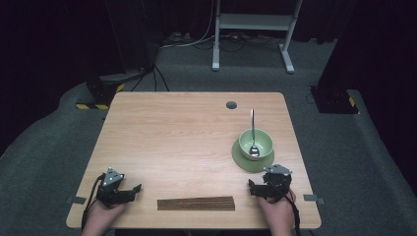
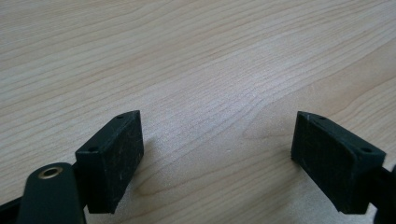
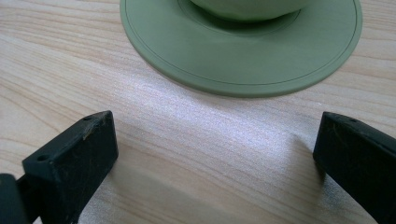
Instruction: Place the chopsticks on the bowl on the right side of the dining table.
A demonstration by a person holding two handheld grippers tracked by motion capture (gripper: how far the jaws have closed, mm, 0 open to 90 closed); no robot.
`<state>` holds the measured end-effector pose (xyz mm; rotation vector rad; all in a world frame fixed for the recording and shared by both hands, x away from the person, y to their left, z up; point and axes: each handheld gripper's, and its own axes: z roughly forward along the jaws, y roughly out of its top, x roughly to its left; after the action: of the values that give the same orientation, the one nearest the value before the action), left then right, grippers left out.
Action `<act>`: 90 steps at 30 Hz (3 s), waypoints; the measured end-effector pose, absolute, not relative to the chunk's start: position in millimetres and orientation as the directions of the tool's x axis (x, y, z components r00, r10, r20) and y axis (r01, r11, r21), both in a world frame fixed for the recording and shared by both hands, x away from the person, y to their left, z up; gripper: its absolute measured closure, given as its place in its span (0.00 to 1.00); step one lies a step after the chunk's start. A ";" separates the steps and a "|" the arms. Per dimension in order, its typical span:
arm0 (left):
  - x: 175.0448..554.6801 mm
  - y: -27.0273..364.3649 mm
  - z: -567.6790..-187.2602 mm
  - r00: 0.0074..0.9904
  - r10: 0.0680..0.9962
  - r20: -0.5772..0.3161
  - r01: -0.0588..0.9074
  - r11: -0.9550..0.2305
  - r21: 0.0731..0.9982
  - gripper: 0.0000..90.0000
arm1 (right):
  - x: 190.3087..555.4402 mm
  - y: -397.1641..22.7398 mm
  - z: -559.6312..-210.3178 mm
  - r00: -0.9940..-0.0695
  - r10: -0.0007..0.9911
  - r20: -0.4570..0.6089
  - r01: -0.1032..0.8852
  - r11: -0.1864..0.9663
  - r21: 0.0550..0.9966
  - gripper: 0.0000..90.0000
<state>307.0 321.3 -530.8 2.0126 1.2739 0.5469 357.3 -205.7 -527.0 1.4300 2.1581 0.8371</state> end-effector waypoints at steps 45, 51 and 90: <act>308.5 322.4 -530.9 0.370 0.929 -0.013 0.633 -0.242 0.735 0.18 | 357.3 -162.8 -506.5 -0.622 0.783 -0.014 0.504 0.414 0.758 0.16; 308.6 321.9 -530.9 0.364 0.932 -0.003 0.630 -0.243 0.737 0.20 | 350.7 -143.2 -508.3 -0.677 0.736 0.008 0.478 0.431 0.766 0.22; 307.5 323.7 -530.3 0.339 0.941 -0.002 0.625 -0.224 0.748 0.31 | 322.1 -85.4 -516.1 -0.853 0.519 0.061 0.391 0.557 0.733 0.68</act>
<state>307.5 323.7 -530.3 1.9457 1.3689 0.6132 322.1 -85.4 -516.1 0.7741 2.6259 1.1746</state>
